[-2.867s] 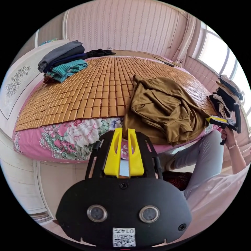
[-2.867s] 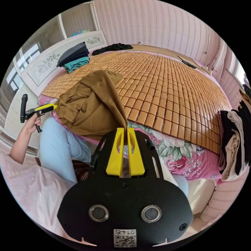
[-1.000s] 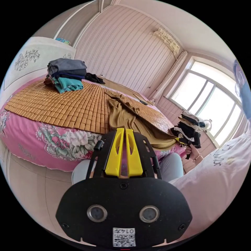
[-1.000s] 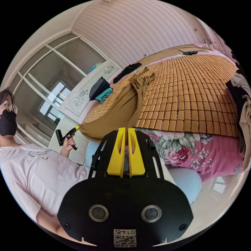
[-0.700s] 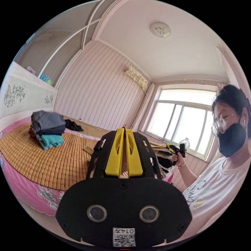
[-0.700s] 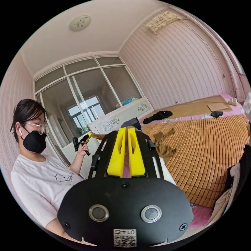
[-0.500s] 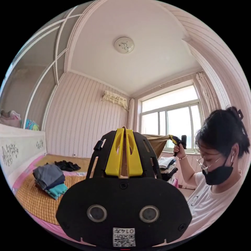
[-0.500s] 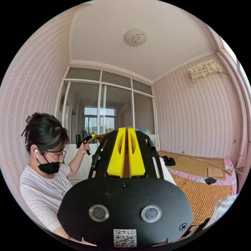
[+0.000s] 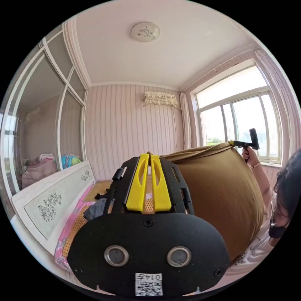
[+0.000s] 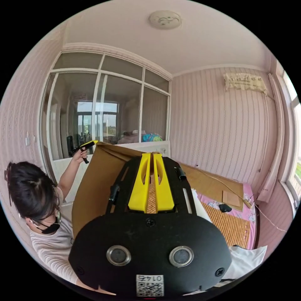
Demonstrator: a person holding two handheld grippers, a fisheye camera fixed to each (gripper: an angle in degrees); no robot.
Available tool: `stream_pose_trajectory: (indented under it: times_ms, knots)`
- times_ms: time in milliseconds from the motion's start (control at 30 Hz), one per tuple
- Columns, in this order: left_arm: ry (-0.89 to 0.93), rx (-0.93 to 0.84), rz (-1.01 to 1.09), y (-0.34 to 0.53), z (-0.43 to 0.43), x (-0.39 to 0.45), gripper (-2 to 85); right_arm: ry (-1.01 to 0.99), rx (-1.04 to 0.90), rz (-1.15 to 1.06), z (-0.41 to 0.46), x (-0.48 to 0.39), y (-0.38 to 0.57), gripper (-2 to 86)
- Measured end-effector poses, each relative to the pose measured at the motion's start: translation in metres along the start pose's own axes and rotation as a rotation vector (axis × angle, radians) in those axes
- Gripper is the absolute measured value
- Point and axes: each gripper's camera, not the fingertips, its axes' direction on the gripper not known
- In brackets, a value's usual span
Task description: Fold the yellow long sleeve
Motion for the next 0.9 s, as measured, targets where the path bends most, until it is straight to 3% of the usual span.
stream_pose_trajectory:
  times_ms: [67,133,200,233,333,400,467,567,733,800,900]
  knots:
    - [-0.005,-0.093,-0.027,0.016,0.067,-0.01,-1.0,-0.028,-0.087,0.152,0.051,0.057,0.016,0.5]
    - [-0.034,-0.109,-0.059,0.023,0.138,-0.016,-1.0,0.043,-0.05,0.259,0.091,0.101,0.039,0.5]
    - [-0.07,-0.049,-0.088,-0.004,0.154,-0.012,-1.0,0.133,0.135,0.365,0.097,0.127,0.037,0.5]
    - [-0.108,0.068,-0.076,-0.031,0.14,-0.001,-1.0,0.12,0.205,0.371,0.089,0.128,0.029,0.5]
    - [-0.172,0.352,-0.038,-0.073,0.095,0.032,-1.0,0.117,0.483,0.159,0.04,0.086,-0.03,0.5]
    - [-0.2,0.383,0.008,-0.077,0.09,0.045,-1.0,0.187,0.584,0.029,0.024,0.049,-0.048,0.5]
    - [-0.214,0.342,0.041,-0.063,0.103,0.048,-1.0,0.236,0.515,0.028,0.035,0.046,-0.048,0.5]
    - [-0.241,0.197,0.105,0.002,0.14,0.04,-1.0,0.143,0.395,0.041,0.072,0.063,-0.003,0.6]
    - [0.029,-0.118,-0.031,0.219,0.203,0.003,-1.0,0.117,0.151,0.016,0.147,0.075,0.145,0.6]
    - [0.093,-0.231,-0.087,0.304,0.223,0.003,-1.0,0.212,-0.07,0.068,0.196,0.084,0.232,0.6]
    - [0.101,-0.441,-0.194,0.428,0.253,0.012,-1.0,0.151,-0.348,0.236,0.259,0.102,0.342,0.6]
